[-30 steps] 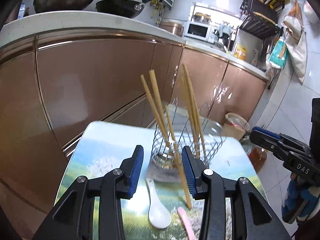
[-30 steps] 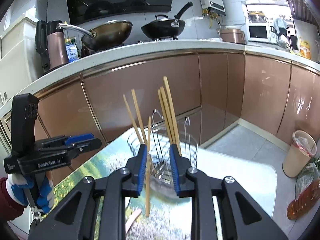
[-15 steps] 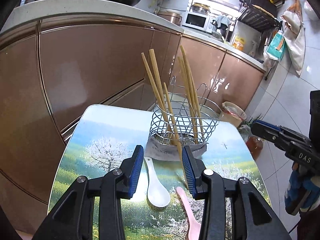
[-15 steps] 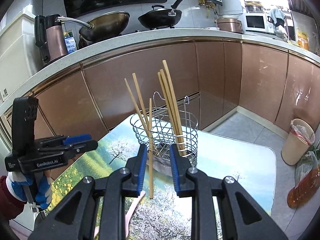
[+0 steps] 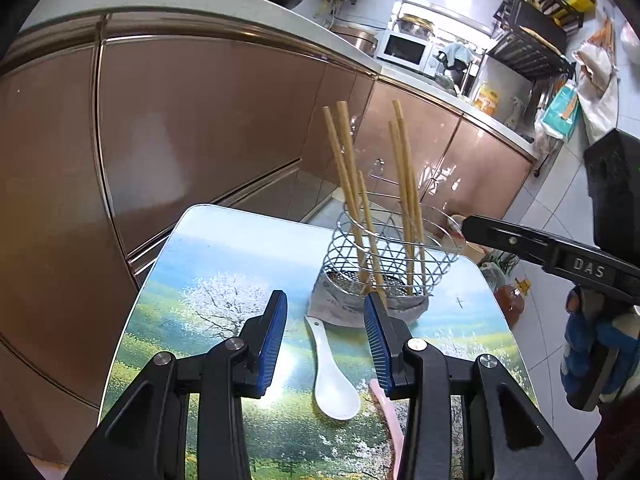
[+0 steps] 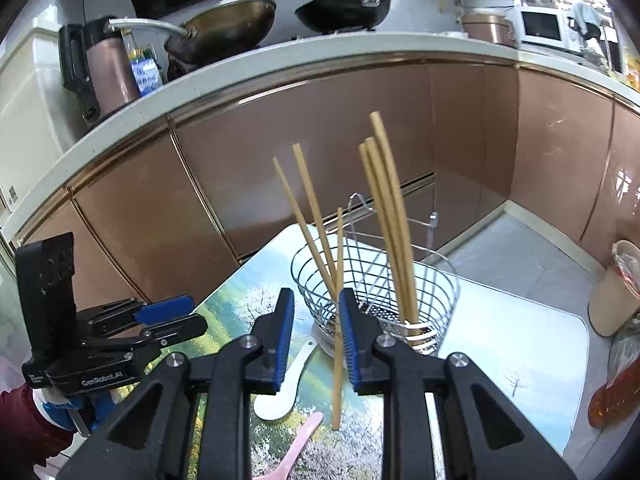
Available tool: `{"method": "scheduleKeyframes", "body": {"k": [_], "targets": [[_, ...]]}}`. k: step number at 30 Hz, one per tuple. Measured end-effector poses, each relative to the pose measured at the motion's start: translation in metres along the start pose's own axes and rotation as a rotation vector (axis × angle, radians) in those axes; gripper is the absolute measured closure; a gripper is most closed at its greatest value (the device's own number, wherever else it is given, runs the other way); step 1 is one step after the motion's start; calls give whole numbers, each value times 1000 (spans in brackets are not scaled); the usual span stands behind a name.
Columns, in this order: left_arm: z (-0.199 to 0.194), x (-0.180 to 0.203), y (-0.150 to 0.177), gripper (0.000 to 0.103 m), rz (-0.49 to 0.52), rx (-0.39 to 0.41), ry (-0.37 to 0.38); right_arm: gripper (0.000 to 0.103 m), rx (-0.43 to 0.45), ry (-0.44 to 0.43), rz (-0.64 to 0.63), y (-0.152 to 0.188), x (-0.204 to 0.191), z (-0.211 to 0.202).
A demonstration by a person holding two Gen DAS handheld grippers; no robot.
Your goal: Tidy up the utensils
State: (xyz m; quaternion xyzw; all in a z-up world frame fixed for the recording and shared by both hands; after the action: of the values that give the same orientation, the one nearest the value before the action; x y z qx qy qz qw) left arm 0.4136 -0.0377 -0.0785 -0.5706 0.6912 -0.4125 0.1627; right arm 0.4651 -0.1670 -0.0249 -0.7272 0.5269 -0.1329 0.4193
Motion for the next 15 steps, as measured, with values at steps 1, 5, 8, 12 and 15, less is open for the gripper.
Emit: {"method": "scheduleKeyframes", "body": {"k": [1, 5, 8, 12, 15], "targets": [[1, -3, -1, 64, -7, 0, 1, 81, -11, -1, 1, -3, 0, 6], [4, -7, -1, 64, -22, 1, 10, 81, -11, -5, 11, -9, 2, 13], [6, -4, -5, 64, -22, 1, 30, 81, 1, -8, 10, -8, 3, 10], [10, 2, -13, 64, -28, 3, 39, 81, -18, -8, 14, -7, 9, 12], [10, 6, -15, 64, -37, 5, 46, 81, -65, -27, 18, -13, 13, 24]]}}
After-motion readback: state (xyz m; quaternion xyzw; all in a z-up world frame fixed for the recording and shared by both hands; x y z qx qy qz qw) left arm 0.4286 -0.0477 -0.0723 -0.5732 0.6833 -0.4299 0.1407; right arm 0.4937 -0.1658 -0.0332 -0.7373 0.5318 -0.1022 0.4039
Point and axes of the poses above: each gripper's, at about its wrist camera, not at the fingertips, and z roughly the way its jaws point, x to its right, y to its underside, the point moved 9 cm from there along z, roughly the way its jaws point, and after that the axes turned 2 degrees about -y, right-handed, at the moved point
